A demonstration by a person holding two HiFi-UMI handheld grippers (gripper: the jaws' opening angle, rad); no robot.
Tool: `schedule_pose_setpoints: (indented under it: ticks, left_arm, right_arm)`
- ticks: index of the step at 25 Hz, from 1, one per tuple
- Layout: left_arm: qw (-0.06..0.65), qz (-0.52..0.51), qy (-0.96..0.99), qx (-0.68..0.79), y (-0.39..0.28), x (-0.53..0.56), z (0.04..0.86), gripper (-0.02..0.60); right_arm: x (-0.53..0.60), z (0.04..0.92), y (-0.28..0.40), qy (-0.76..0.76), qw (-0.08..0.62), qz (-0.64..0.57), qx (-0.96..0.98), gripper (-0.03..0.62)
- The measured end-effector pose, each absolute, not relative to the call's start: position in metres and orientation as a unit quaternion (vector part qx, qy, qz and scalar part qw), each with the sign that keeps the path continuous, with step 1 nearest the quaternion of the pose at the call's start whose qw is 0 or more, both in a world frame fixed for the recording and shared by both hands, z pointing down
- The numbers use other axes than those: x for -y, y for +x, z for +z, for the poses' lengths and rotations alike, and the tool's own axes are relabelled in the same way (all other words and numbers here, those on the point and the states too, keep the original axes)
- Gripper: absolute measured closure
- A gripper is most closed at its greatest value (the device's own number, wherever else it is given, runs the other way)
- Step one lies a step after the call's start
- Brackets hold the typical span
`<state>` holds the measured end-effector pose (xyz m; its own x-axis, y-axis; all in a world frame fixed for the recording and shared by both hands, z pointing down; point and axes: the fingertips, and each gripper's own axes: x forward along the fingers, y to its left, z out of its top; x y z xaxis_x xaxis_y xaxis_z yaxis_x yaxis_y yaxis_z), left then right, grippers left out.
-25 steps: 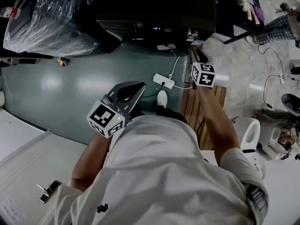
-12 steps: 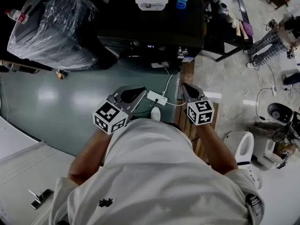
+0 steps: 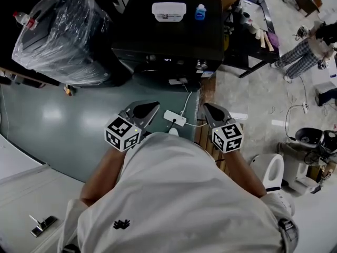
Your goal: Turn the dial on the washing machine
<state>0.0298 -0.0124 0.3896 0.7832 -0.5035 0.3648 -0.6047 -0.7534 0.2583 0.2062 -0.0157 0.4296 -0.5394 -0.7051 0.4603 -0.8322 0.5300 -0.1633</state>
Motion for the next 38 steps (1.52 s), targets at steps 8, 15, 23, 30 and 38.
schedule_pose_setpoints:
  ticks: [8, 15, 23, 30, 38]
  left_arm:
    - [0.187, 0.135, 0.927, 0.295, 0.037, 0.013, 0.391, 0.526]
    - [0.186, 0.137, 0.928, 0.292, 0.043, 0.014, 0.393, 0.526]
    - [0.188, 0.137, 0.927, 0.295, 0.042, 0.013, 0.394, 0.526]
    - [0.19, 0.138, 0.926, 0.297, 0.04, 0.009, 0.396, 0.526]
    - [0.193, 0.141, 0.925, 0.296, 0.038, 0.005, 0.398, 0.526]
  right_arm:
    - [0.015, 0.416, 0.208, 0.442, 0.165, 0.177, 0.864, 0.592]
    - [0.016, 0.414, 0.209, 0.44, 0.157, 0.175, 0.867, 0.592]
    - [0.017, 0.414, 0.208, 0.437, 0.154, 0.174, 0.869, 0.592]
    - [0.013, 0.411, 0.205, 0.436, 0.152, 0.172, 0.87, 0.592]
    - [0.011, 0.411, 0.205, 0.437, 0.152, 0.172, 0.87, 0.592]
